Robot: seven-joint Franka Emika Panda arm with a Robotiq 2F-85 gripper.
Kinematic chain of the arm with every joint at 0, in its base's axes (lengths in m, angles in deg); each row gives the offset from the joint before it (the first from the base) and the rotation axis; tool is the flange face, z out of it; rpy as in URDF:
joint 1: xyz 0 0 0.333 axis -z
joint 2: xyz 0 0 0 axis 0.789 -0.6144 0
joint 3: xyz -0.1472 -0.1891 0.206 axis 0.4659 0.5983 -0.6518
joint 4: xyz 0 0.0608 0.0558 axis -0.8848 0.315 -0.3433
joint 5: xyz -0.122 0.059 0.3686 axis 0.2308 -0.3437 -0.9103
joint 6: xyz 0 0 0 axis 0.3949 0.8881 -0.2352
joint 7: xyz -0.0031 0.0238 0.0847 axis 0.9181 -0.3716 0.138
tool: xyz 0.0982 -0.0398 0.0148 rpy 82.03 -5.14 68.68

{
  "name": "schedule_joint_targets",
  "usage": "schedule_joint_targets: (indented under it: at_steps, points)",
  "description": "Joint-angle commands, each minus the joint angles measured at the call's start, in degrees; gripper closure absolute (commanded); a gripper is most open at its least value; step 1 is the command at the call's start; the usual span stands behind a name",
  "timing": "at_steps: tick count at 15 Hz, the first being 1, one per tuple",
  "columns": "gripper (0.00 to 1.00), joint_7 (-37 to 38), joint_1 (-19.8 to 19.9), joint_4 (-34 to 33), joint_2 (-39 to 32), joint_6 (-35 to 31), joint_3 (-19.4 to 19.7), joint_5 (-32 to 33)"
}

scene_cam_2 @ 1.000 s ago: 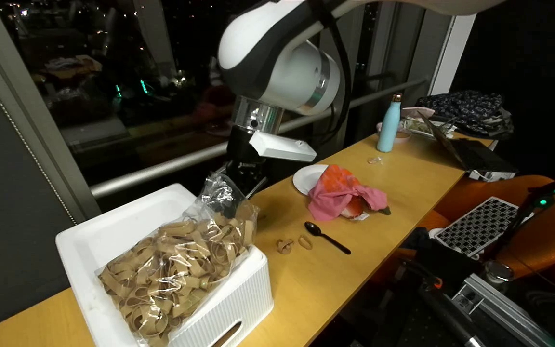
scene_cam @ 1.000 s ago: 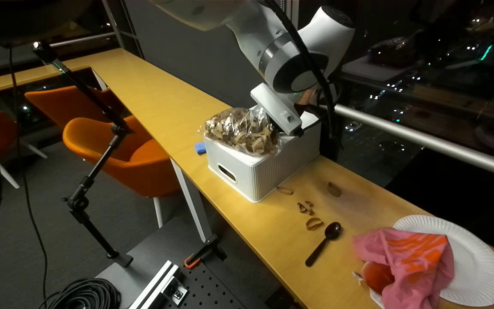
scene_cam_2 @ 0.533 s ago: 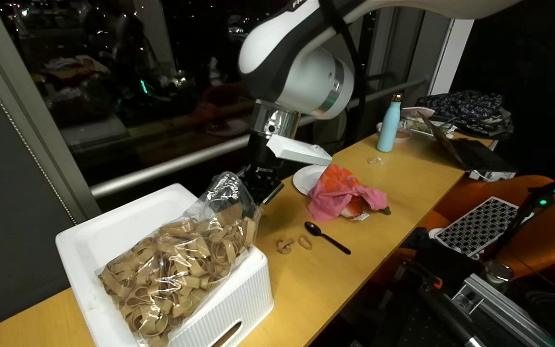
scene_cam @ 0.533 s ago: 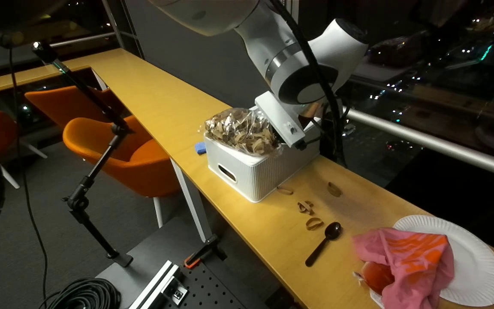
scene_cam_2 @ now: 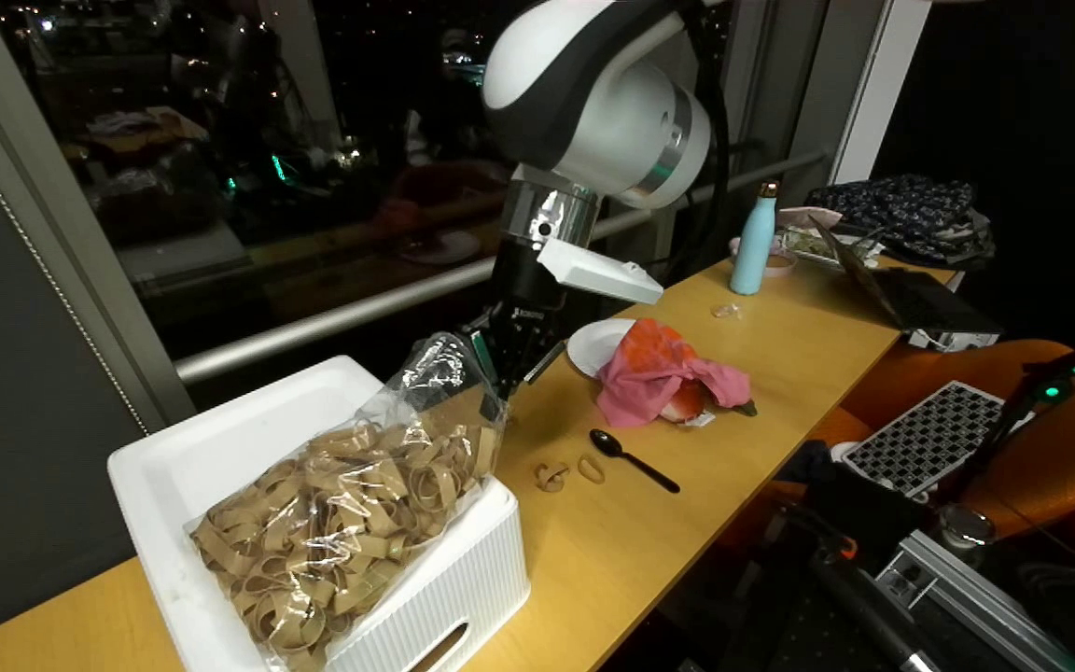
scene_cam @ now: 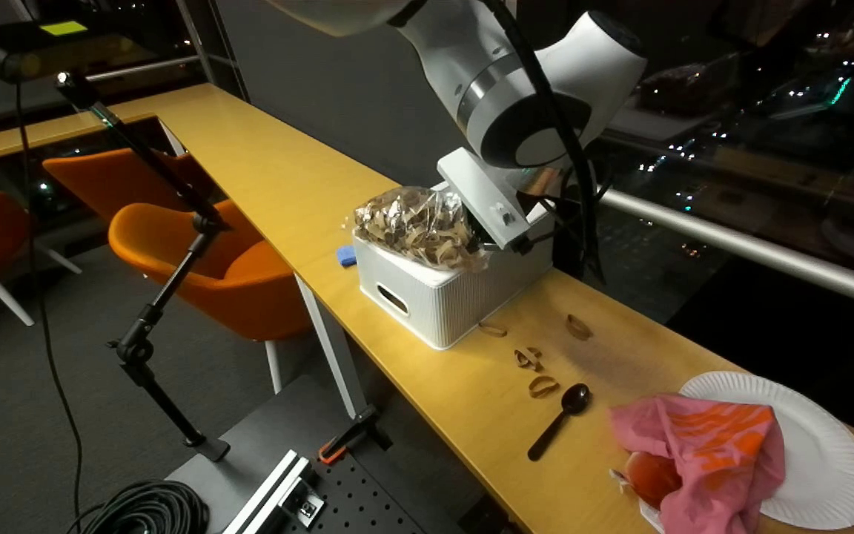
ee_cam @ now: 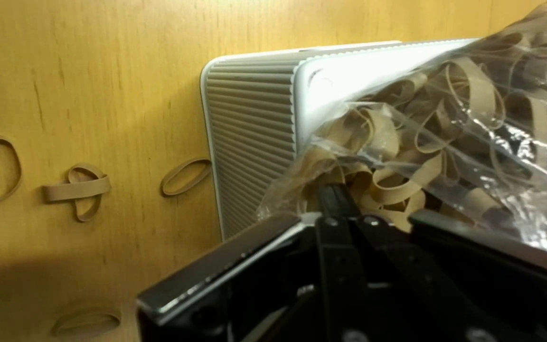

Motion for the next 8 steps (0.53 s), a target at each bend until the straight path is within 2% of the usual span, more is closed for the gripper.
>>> schedule_joint_targets:
  at_steps: [1, 8]
  points:
    - [1.00, -3.67, 0.02, -0.21, 0.49, -0.48, -0.81, -2.90]
    - [1.00, -10.40, 0.32, -1.19, -1.46, 1.26, -1.32, -11.46]
